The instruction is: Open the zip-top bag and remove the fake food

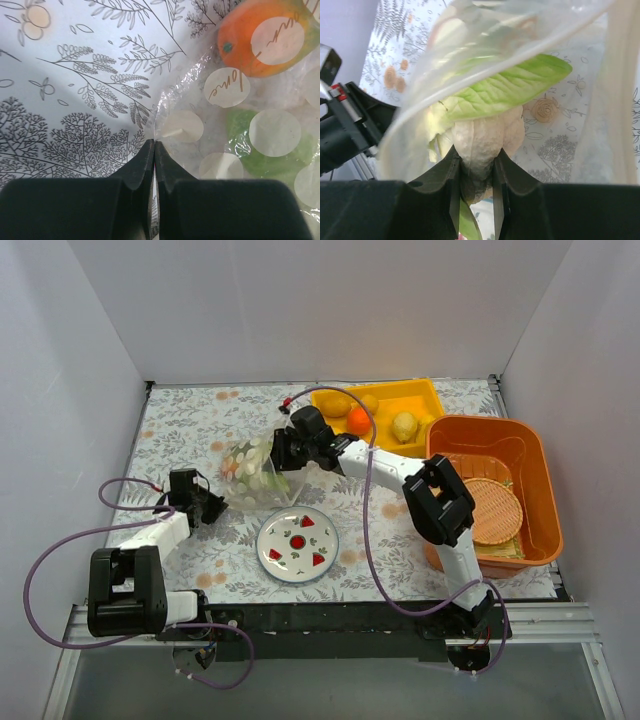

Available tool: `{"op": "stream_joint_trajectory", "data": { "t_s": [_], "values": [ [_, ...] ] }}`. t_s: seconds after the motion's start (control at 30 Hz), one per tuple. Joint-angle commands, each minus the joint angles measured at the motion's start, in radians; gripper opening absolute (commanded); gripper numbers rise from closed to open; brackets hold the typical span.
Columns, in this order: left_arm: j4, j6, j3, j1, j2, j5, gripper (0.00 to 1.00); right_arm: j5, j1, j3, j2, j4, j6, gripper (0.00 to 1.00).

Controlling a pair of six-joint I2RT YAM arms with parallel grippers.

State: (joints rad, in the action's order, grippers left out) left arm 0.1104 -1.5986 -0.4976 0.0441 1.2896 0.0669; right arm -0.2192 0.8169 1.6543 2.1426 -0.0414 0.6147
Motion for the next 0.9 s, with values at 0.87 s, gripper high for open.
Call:
{"op": "stream_joint_trajectory", "data": {
  "t_s": [0.87],
  "values": [
    [0.181, -0.02, -0.125, -0.001, -0.069, -0.259, 0.0, -0.042, -0.058, 0.056, -0.285, -0.373, -0.292, 0.01]
  ]
}}
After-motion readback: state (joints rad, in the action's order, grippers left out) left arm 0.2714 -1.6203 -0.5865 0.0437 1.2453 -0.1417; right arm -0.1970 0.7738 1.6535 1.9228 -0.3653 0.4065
